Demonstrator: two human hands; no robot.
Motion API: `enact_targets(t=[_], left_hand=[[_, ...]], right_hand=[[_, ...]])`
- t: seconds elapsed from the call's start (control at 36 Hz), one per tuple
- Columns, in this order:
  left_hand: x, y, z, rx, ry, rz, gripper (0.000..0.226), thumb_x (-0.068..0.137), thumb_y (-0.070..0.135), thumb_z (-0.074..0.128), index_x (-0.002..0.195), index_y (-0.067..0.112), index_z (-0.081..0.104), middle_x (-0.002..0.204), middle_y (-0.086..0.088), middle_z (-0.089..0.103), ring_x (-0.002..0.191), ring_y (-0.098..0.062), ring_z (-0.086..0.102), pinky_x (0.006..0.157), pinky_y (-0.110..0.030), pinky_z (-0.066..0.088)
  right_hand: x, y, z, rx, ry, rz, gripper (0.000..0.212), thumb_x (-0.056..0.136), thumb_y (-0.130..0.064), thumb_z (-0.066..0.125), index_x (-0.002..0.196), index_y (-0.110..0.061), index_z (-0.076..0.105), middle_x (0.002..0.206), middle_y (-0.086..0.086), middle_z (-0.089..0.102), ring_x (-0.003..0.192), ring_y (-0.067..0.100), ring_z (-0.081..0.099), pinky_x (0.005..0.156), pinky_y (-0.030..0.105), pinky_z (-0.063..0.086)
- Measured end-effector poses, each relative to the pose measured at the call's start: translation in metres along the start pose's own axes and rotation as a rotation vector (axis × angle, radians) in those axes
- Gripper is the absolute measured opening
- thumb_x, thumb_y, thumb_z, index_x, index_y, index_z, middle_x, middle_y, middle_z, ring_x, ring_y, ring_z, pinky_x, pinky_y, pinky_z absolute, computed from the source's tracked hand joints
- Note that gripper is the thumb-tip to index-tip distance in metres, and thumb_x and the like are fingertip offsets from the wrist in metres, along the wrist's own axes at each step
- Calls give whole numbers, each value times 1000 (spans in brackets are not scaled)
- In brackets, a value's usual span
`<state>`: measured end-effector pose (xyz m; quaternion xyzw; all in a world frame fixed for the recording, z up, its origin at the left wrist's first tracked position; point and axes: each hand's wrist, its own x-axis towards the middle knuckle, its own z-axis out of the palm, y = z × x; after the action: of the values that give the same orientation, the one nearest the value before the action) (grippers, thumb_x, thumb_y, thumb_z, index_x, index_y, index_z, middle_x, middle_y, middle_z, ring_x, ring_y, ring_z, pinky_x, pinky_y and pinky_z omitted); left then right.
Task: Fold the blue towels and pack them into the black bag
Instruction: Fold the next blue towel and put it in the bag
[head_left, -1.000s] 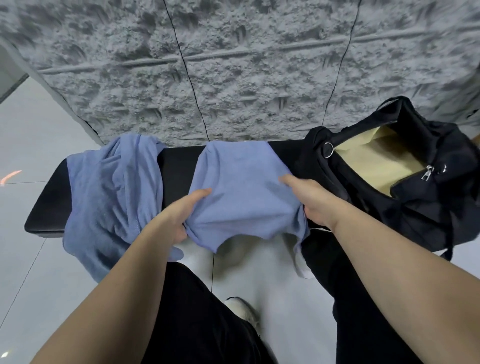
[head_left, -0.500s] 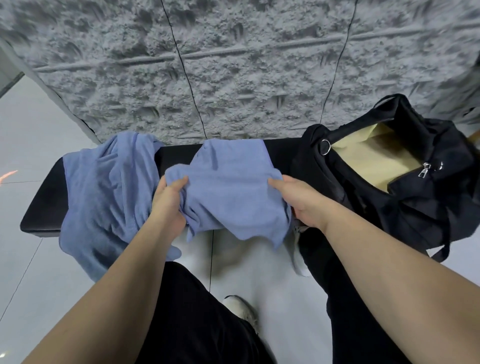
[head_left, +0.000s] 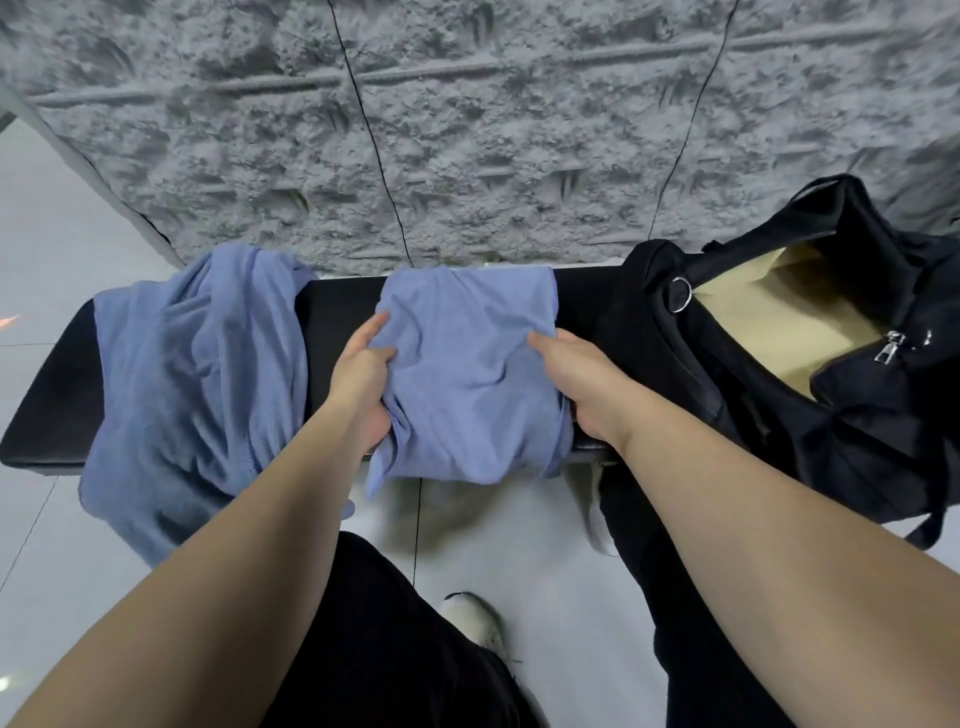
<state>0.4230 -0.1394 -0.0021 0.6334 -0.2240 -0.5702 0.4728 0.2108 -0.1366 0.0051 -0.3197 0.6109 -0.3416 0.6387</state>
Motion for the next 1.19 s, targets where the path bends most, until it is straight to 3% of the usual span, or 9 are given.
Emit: enact_targets(t=[0.22,0.33,0.47,0.64,0.78,0.89,1.0,1.11,1.19], left_hand=[[-6,-1,-23,154,40,-181,31,87,33,70,112,14,67,103,-8,74,89,-29,72,81,-42,57],[-20,0,-34,187,-83,-268,56,72,42,81,119,16,69,107,-8,75,98,-32,71,90,-45,55],[-46,5,-38,38,-143,-188,37,88,27,68,120,8,68,114,-9,73,105,-27,69,92,-38,52],[-71,7,-50,1,-228,-98,35,98,18,56,130,4,60,126,-14,66,119,-30,62,99,-41,49],[-93,5,-51,88,-272,-56,39,89,5,66,127,0,56,130,-19,62,112,-32,65,102,-49,48],[-109,1,-45,97,-280,-36,58,87,-3,62,139,11,40,134,-12,59,111,-28,66,93,-47,53],[-123,0,-42,111,-273,81,71,98,-7,46,143,44,28,114,3,69,102,-20,69,81,-36,56],[-133,4,-45,95,-153,159,53,99,-4,46,138,31,51,116,4,69,88,-13,73,60,-27,57],[-139,5,-48,116,-79,195,44,101,0,42,131,28,57,111,10,65,82,-5,71,60,-23,56]], right_hand=[[-14,-8,-23,-3,56,4,21,99,-30,59,107,-12,68,102,9,75,94,27,72,85,38,58],[-33,-7,-35,-3,-71,52,28,88,-26,73,109,-8,71,97,8,77,90,24,74,79,33,58],[-53,-2,-45,-26,-160,144,29,90,-26,71,112,-8,71,103,9,76,96,29,73,84,44,58],[-73,3,-52,75,-79,42,29,98,-42,57,120,-25,65,113,-4,73,104,18,70,94,40,53],[-93,7,-56,165,-28,10,17,102,-37,52,115,-32,61,110,-7,72,101,17,69,82,35,55],[-104,10,-59,129,-16,-31,17,96,-26,60,110,-22,69,105,4,76,95,24,73,84,39,56],[-115,13,-62,180,-17,-22,20,97,-22,59,113,-16,70,107,6,75,99,26,72,84,39,55],[-120,19,-64,120,90,-54,20,103,-30,49,114,-28,66,106,-4,75,97,21,71,86,38,56],[-126,25,-66,-56,161,-119,26,105,-31,43,123,-24,61,110,-4,70,98,19,68,85,35,56]])
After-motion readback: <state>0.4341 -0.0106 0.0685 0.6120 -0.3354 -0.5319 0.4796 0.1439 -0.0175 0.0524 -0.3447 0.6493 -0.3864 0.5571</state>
